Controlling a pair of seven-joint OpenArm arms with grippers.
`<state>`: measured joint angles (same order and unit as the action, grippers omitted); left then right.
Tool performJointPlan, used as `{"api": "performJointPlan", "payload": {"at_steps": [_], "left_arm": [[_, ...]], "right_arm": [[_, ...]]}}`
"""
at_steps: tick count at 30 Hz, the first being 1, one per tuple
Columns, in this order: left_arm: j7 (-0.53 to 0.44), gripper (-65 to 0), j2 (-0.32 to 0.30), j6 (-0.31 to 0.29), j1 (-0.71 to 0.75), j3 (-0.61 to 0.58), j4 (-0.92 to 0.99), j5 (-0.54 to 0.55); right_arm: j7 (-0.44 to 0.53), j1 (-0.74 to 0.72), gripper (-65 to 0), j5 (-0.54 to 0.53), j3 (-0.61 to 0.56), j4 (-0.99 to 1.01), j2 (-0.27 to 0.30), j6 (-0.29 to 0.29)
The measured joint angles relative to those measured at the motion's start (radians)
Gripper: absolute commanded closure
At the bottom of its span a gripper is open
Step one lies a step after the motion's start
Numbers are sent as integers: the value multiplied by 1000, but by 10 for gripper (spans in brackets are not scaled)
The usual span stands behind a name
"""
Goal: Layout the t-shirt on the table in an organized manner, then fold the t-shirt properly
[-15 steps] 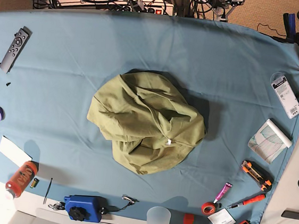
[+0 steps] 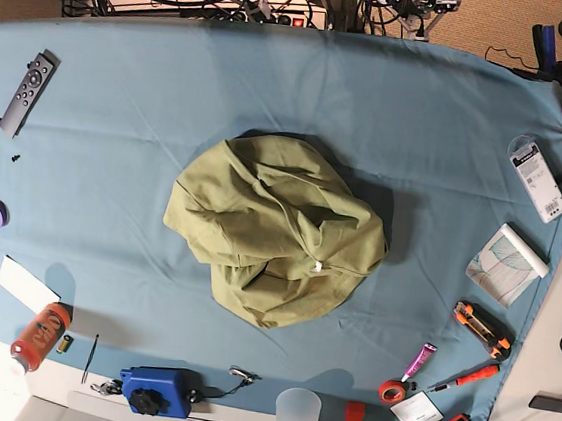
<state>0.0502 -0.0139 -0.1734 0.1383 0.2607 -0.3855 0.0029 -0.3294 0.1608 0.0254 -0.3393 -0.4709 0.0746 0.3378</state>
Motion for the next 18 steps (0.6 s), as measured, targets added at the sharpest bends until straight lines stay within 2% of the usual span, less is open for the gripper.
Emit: {"api": "performJointPlan", "payload": {"at_steps": [13,18], "left_arm": [[0,0,0,0,0,0,-1,0],[0,0,-6,-5,5,-3,-1,0]], "right_arm": [[-1,0,0,0,0,0,0,0],[-43,0,0,0,0,0,0,0]]}}
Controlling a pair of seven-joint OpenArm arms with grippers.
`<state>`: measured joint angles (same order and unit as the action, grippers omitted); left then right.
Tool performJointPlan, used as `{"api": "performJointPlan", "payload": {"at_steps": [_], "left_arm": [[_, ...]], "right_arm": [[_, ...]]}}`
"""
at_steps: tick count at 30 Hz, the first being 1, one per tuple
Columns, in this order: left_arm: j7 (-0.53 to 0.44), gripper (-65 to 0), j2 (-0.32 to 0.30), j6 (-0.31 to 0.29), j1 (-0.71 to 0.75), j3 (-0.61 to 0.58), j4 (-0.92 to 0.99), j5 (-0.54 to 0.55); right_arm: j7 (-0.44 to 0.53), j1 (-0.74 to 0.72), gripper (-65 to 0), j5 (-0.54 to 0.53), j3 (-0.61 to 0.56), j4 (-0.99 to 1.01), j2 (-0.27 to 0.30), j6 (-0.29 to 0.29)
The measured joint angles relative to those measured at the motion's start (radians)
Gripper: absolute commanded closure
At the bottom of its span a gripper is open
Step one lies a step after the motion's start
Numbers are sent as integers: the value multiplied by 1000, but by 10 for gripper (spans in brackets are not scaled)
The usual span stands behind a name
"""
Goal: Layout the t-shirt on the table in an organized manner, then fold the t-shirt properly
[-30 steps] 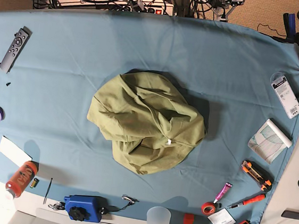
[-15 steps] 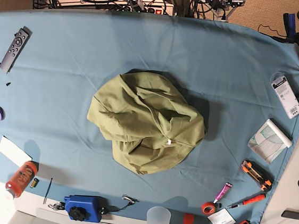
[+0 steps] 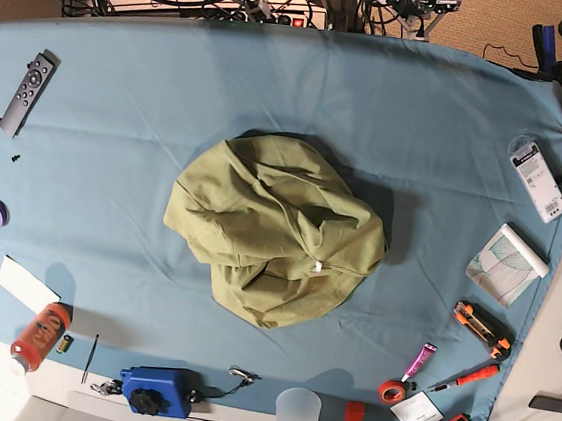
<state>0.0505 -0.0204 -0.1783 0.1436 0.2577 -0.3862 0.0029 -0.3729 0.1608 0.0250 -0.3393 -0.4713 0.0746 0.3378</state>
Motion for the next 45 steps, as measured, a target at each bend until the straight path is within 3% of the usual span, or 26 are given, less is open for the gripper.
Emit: {"api": "performJointPlan", "payload": {"at_steps": [11,24,29,32,45], "left_arm": [[-1,0,-97,1,124,0,-76,0],[4,0,-174,0,402,-2,-460,154],[92,0,-188,-3,511,-2,-613,243],[126,0,-193,-2,575,-2,-709,279],[354,0,-194,-2,822,-2,-1142,339]], "right_arm": [[-22,40,0,-3,0,-56,61,3],[-49,346,0,-4,-2,-571,250,2],[-99,447,0,-6,-1,-715,298,0],[-138,497,0,-7,-1,-783,307,-54],[-275,729,0,0,-1,-1168,314,-158]]}}
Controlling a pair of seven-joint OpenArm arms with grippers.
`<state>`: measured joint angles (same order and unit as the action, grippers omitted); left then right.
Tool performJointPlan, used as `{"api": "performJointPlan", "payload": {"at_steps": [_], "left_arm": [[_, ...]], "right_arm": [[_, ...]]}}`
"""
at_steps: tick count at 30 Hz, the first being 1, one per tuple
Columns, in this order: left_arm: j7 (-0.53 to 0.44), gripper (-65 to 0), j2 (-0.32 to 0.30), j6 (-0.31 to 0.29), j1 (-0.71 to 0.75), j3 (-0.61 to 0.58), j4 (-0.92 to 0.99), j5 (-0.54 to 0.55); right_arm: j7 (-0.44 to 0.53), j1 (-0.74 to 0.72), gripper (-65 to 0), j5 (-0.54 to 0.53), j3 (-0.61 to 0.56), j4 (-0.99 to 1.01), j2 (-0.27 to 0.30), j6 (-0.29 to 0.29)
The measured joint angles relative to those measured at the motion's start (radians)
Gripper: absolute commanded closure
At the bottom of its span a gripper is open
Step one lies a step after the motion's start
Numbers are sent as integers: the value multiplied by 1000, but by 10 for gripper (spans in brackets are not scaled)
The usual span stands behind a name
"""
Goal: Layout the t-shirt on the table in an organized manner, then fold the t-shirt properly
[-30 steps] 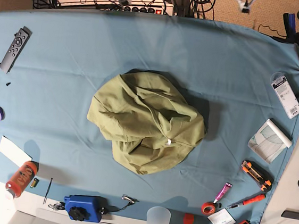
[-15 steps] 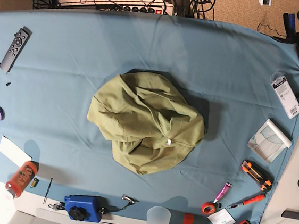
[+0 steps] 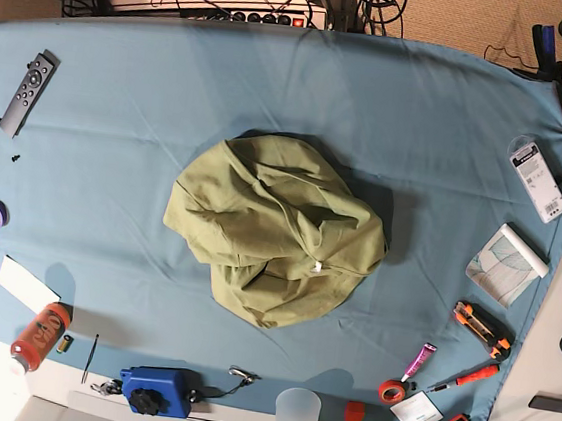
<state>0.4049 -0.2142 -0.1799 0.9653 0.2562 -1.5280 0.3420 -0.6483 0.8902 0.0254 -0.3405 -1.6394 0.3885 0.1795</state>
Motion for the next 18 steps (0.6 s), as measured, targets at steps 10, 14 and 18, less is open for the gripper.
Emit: {"api": "performJointPlan", "payload": {"at_steps": [10,14,18], "left_arm": [[239,0,-38,3,100,13,-277,-1],[291,0,-36,3,133,53,-398,0],[356,0,-36,4,152,95,-528,0]], "right_arm": [[-126,97,0,102,0,-308,2,-104],[-147,96,0,151,0,-401,2,-135],[-167,97,0,195,0,-480,2,-155]]}}
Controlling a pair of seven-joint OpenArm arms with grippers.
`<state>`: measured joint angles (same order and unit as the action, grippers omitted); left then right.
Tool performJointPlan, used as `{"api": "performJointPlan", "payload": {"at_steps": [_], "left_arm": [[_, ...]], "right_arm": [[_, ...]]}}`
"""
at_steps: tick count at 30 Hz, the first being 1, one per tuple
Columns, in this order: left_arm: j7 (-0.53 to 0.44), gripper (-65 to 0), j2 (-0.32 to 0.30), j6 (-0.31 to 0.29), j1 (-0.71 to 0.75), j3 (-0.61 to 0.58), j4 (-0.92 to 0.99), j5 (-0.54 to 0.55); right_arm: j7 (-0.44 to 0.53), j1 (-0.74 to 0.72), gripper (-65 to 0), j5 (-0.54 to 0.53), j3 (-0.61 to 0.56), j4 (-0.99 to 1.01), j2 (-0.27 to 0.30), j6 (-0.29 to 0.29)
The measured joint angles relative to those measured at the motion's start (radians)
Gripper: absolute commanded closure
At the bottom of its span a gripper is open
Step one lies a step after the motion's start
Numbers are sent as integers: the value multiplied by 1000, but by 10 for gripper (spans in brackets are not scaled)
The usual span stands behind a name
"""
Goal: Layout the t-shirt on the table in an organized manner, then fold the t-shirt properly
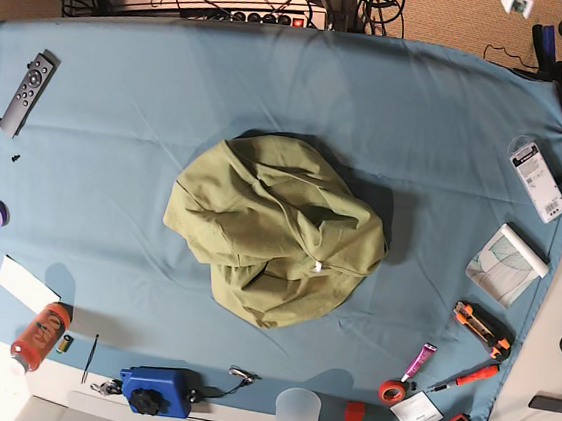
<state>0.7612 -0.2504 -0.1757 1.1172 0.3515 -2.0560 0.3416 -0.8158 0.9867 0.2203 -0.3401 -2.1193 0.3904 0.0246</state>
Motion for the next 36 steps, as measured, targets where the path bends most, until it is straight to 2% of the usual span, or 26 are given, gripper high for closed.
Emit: {"api": "performJointPlan", "payload": {"at_steps": [5,9,21,27,30,31,33,36], "left_arm": [[23,0,0,-1,-5,14,-155,0],[-26,0,0,-2,-27,14,-232,0],[-147,0,0,-9,-220,14,-254,0],[-198,0,-3,-121,-327,14,-253,0],[-198,0,-5,-118,-372,14,-253,0],[-198,-37,-5,-118,-383,14,-253,0],[-198,-160,-5,-145,-397,14,-253,-3],[-233,-326,-5,-172,-406,14,-253,-3]], "right_arm": [[-11,-6,0,79,0,-89,0,-23],[-27,-60,0,140,0,-144,0,-49],[-37,-211,0,200,0,-152,0,-45],[-37,-271,0,295,0,-152,0,-44],[-47,-293,0,337,0,-152,0,-48],[-49,-295,0,345,0,-152,0,-47],[-50,-294,0,348,0,-152,0,-47],[-53,-294,-164,350,0,-152,0,-47]]}}
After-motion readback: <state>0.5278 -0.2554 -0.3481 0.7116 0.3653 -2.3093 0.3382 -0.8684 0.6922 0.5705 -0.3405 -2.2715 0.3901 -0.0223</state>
